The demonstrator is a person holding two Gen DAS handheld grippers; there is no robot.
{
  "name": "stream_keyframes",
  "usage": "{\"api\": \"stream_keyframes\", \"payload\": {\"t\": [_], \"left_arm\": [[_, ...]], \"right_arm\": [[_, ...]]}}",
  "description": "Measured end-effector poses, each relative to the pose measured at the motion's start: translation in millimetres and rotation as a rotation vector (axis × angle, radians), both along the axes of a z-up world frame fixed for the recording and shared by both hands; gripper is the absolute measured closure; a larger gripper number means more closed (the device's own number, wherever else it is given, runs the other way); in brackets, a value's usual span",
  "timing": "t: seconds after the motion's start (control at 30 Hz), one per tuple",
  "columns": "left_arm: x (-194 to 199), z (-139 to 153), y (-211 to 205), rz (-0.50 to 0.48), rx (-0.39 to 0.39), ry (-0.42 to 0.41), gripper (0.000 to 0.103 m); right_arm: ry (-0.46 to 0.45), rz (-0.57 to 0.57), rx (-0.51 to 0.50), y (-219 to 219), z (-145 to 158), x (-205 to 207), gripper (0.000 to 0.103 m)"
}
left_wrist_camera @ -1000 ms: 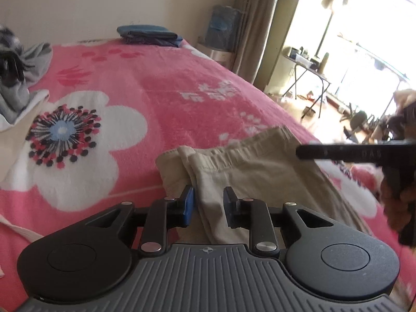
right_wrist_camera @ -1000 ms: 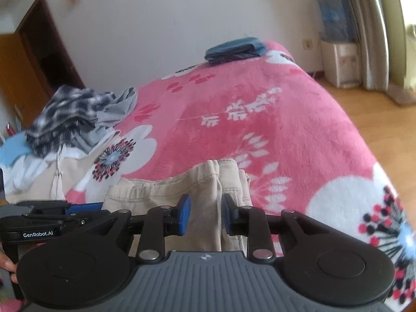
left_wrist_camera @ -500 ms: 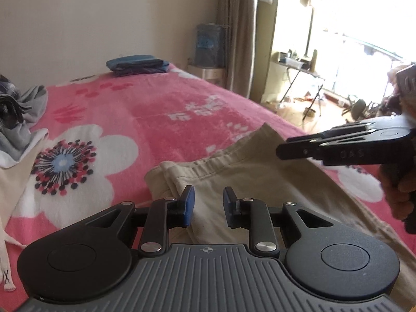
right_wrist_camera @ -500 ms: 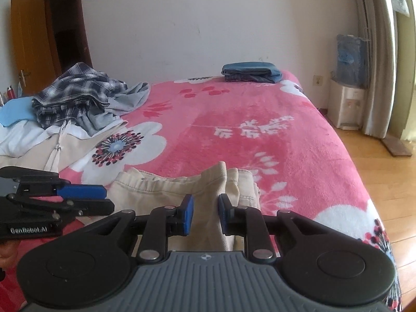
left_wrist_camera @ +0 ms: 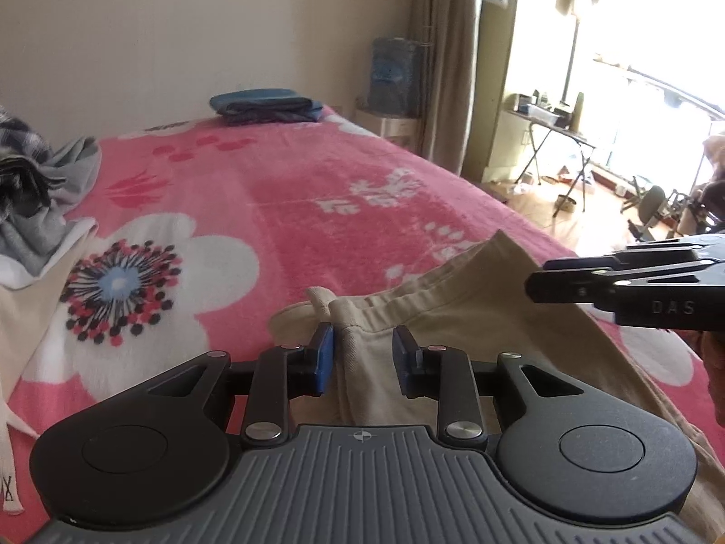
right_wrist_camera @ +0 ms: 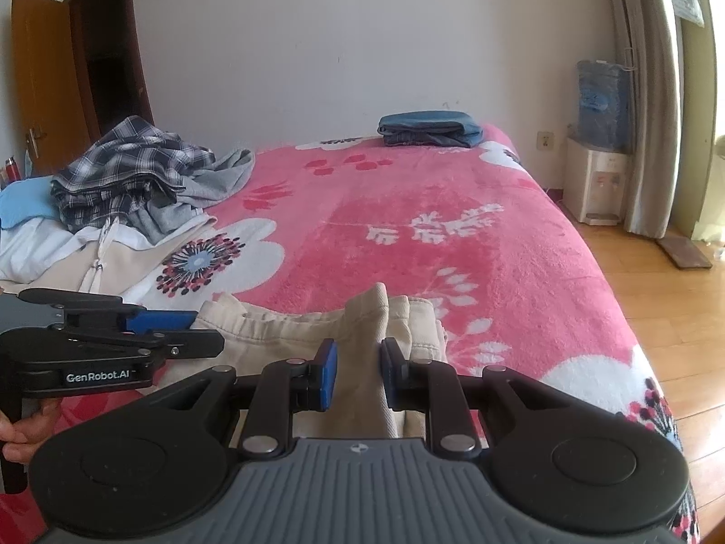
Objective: Fold clothes
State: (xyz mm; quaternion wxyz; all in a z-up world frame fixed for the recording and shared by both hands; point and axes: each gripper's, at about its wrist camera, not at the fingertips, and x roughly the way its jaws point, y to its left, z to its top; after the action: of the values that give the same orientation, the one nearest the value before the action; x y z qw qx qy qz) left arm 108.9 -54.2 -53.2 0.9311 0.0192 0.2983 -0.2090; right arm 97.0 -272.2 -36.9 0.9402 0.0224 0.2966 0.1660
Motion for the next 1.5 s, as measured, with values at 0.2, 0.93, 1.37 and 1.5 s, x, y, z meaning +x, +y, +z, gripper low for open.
{"api": "stream_keyframes", "payload": {"t": [0.2, 0.93, 1.37, 1.5], "left_arm": [[-3, 2, -6, -0.007, 0.034, -0.023, 0.075], [-37, -5, -36, -0.092, 0.234, -0.161, 0.062], [-15, -9, -23, -0.017, 0.104, -0.076, 0.072], [-18, -9, -23, -0.013, 0.109, -0.104, 0.093]], "right_arm": [[-0.018, -0.008, -0.014, -1, 1, -2, 0.080], [-0.018, -0.015, -0.017, 0, 0, -5, 0.079], [-0.001, -0.007, 0.015, -2, -4, 2, 0.079], [-0.001, -0.008, 0.024, -6, -8, 6, 0.084]]}}
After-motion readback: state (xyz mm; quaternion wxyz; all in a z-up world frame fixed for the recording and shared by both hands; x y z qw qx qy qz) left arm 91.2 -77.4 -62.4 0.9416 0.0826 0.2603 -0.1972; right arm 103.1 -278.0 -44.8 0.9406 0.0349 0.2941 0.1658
